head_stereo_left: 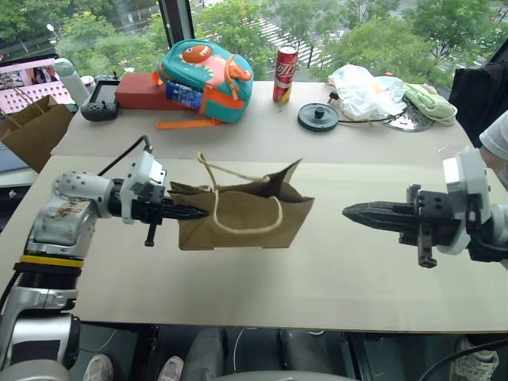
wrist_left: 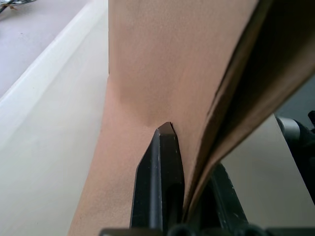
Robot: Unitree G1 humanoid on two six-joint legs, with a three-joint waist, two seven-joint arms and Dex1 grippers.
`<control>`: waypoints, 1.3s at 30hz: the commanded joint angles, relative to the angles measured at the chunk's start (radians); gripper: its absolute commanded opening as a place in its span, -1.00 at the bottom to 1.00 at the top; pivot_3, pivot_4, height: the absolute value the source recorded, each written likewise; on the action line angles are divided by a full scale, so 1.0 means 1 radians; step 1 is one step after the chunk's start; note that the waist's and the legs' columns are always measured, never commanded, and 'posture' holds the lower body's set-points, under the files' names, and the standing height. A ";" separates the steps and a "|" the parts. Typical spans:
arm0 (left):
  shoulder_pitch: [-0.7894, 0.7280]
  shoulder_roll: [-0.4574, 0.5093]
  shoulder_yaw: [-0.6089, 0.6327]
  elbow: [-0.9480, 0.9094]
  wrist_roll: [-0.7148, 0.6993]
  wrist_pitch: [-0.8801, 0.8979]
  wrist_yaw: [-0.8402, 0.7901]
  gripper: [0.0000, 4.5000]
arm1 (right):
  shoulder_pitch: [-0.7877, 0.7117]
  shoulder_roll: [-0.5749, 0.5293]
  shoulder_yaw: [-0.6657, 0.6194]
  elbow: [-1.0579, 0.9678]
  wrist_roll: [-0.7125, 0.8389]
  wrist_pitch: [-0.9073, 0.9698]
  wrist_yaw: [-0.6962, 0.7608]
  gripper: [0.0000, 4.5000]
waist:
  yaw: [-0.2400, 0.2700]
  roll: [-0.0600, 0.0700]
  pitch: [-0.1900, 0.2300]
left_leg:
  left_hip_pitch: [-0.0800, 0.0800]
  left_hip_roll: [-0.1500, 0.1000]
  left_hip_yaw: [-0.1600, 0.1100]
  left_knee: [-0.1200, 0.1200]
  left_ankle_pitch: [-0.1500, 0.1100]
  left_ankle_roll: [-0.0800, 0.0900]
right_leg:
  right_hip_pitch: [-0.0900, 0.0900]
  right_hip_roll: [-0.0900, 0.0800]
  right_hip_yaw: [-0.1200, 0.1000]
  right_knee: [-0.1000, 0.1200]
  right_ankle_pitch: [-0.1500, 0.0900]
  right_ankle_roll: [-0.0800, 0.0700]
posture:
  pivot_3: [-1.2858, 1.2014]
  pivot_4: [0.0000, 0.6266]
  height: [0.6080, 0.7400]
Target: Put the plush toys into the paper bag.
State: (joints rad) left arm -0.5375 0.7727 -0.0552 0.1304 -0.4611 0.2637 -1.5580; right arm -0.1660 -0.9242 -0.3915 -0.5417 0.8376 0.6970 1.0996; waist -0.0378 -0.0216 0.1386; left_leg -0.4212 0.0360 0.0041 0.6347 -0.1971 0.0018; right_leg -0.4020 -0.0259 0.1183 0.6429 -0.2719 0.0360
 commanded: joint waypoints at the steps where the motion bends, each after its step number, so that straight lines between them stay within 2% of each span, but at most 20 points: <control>1: 0.002 -0.029 -0.032 0.038 0.047 -0.110 -0.037 -0.99 | -0.001 -0.025 -0.025 -0.012 0.006 -0.024 0.002 -1.00 | 0.001 0.000 0.000 | 0.000 0.000 0.000 0.000 0.000 0.000 | 0.000 0.000 0.000 0.000 0.000 0.000 | 0.03 -0.52 0.89; 9: -0.019 -0.114 -0.058 0.184 0.118 -0.239 0.002 -0.99 | 0.011 -0.037 -0.031 -0.042 0.026 -0.007 -0.032 -1.00 | 0.002 0.000 0.000 | 0.000 0.000 0.000 0.001 0.000 0.000 | 0.000 0.000 0.000 0.001 0.000 0.000 | 0.03 -0.52 0.89; 21: -0.036 -0.145 -0.082 0.257 0.168 -0.295 0.002 -0.99 | 0.028 -0.048 -0.022 -0.054 0.031 -0.007 -0.057 -1.00 | 0.001 0.000 0.000 | 0.000 0.000 0.000 0.003 0.000 0.000 | 0.001 0.000 0.000 0.003 0.000 0.000 | 0.03 -0.52 0.89; 24: -0.038 -0.136 -0.088 0.246 0.172 -0.264 0.000 -0.67 | 0.030 -0.049 -0.018 -0.052 0.024 -0.009 -0.060 -1.00 | 0.002 0.000 0.000 | 0.000 0.000 -0.001 0.003 0.000 0.000 | 0.001 0.000 0.000 0.003 0.000 0.000 | 0.03 -0.52 0.89; 30: -0.046 -0.104 -0.065 0.214 0.166 -0.220 0.009 0.32 | 0.021 -0.056 0.005 -0.036 -0.003 -0.022 -0.055 -1.00 | 0.000 0.000 0.000 | 0.000 0.000 -0.001 0.003 0.000 0.000 | 0.001 0.000 0.000 0.003 0.000 0.000 | 0.03 -0.52 0.89; 39: -0.032 0.003 -0.002 0.011 0.077 -0.013 0.026 0.32 | -0.012 -0.072 0.045 0.000 -0.041 -0.046 -0.031 -1.00 | -0.002 0.000 0.000 | 0.000 0.000 -0.001 0.003 0.000 0.000 | 0.000 0.001 0.000 0.003 0.000 0.000 | 0.03 -0.52 0.89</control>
State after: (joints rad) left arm -0.5653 0.7470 -0.0960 0.2170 -0.3365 0.1942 -1.5371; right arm -0.1540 -0.9826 -0.3392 -0.5369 0.8000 0.6815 1.0607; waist -0.0401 -0.0216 0.1386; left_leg -0.4214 0.0363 0.0033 0.6380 -0.1972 0.0018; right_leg -0.4017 -0.0253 0.1183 0.6462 -0.2720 0.0361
